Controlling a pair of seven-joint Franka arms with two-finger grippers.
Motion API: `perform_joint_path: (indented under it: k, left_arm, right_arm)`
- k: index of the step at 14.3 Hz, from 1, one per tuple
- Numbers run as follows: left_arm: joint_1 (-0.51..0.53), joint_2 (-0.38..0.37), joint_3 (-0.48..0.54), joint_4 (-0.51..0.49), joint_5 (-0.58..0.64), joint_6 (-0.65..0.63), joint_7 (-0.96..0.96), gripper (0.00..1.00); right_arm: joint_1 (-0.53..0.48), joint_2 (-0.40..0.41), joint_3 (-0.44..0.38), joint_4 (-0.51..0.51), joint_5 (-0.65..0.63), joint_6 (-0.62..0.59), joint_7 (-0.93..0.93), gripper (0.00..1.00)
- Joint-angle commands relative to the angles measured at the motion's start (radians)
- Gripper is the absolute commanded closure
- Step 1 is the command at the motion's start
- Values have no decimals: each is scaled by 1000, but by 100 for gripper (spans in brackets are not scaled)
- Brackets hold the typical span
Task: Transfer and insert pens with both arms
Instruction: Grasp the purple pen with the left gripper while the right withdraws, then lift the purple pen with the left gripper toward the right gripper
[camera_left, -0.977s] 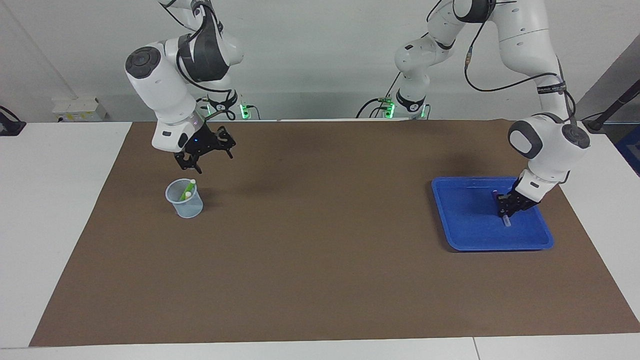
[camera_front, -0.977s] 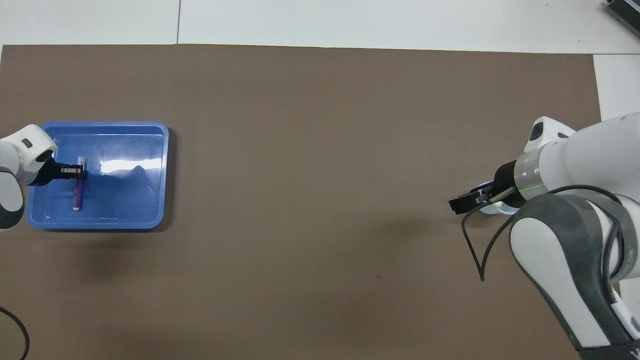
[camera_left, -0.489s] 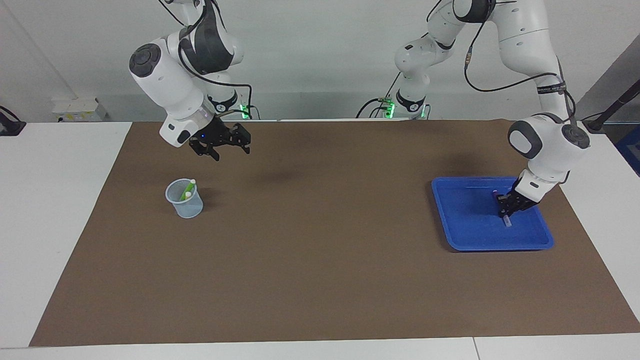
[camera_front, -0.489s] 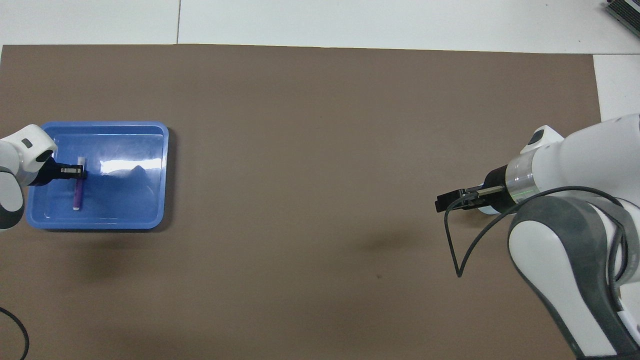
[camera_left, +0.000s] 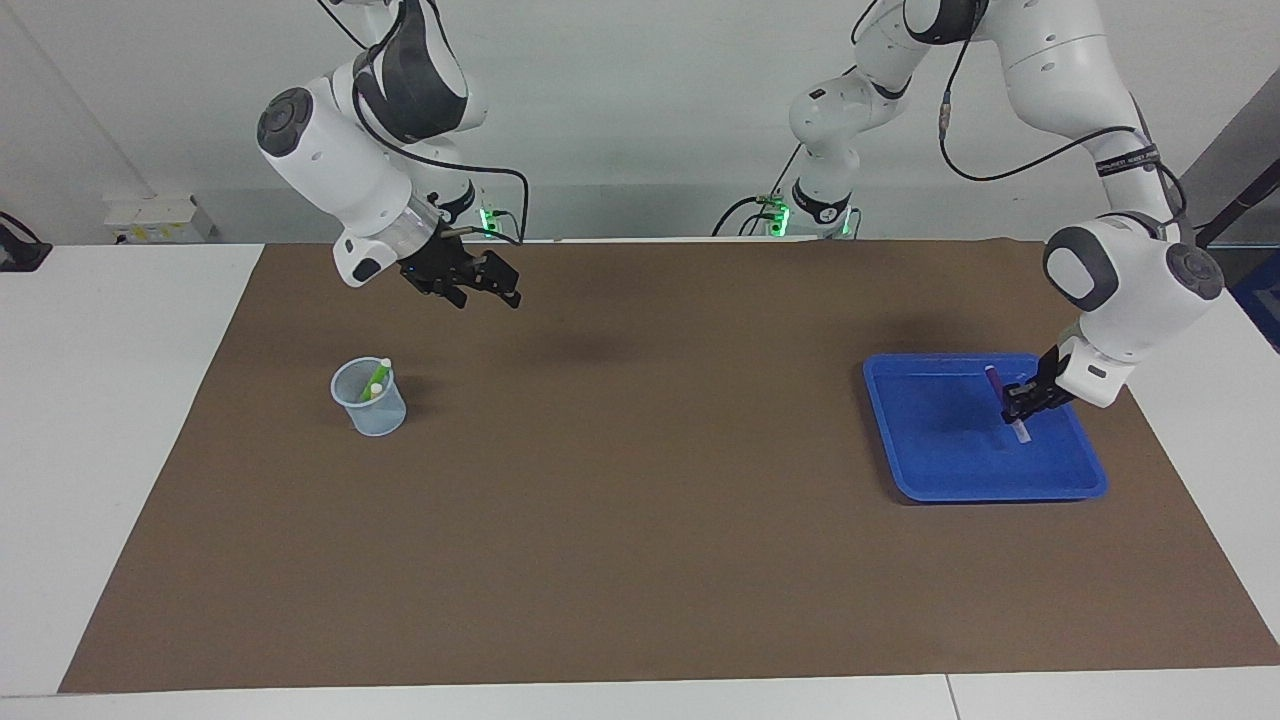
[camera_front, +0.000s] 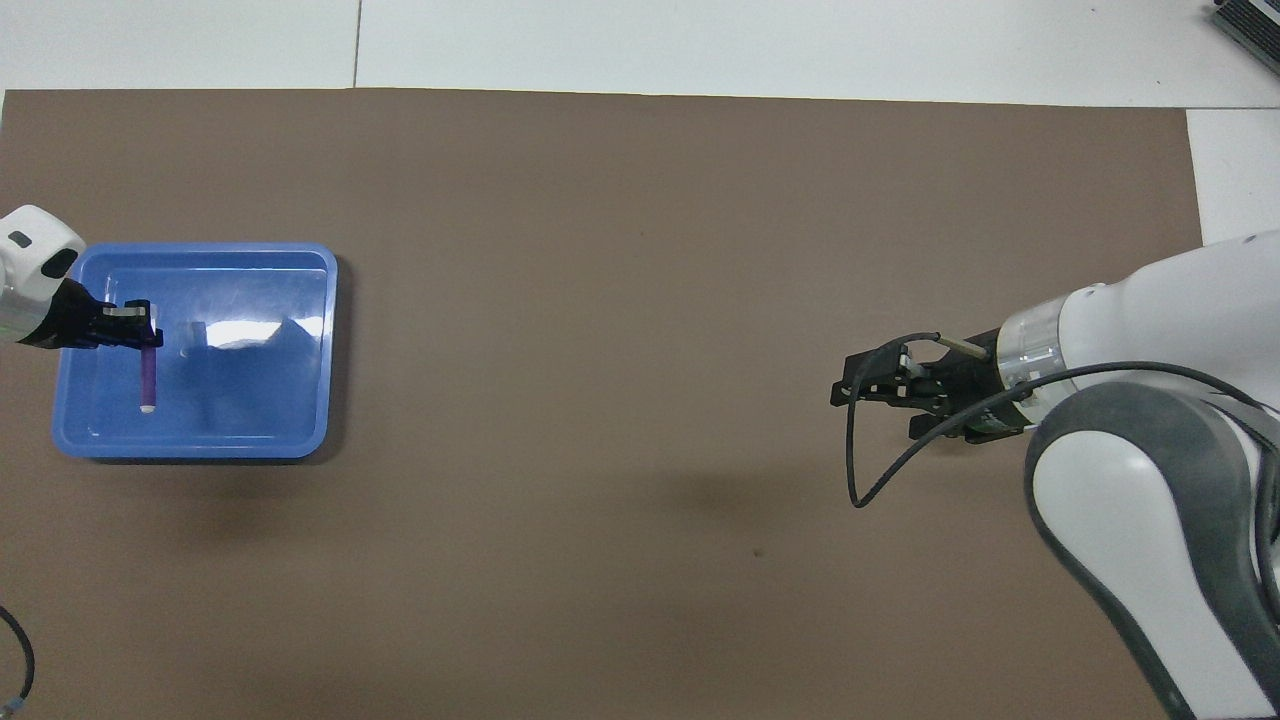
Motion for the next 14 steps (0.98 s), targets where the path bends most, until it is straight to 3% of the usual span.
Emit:
perform_joint_path:
  k: [1,8,14]
  left_arm:
    - [-40,-46,2,39,-28,-92,-220,100]
    - [-82,-175,-1,42,-289,-158,-725,100]
    - [-155,-251,-4,25,-383,-183,-1196,100]
  right_arm:
    - [-5,-14,6,3,40,-6,86,0]
    - [20,-14,23,0,132,57,232,0]
    - [66,-11,25,-9,156,143,327,0]
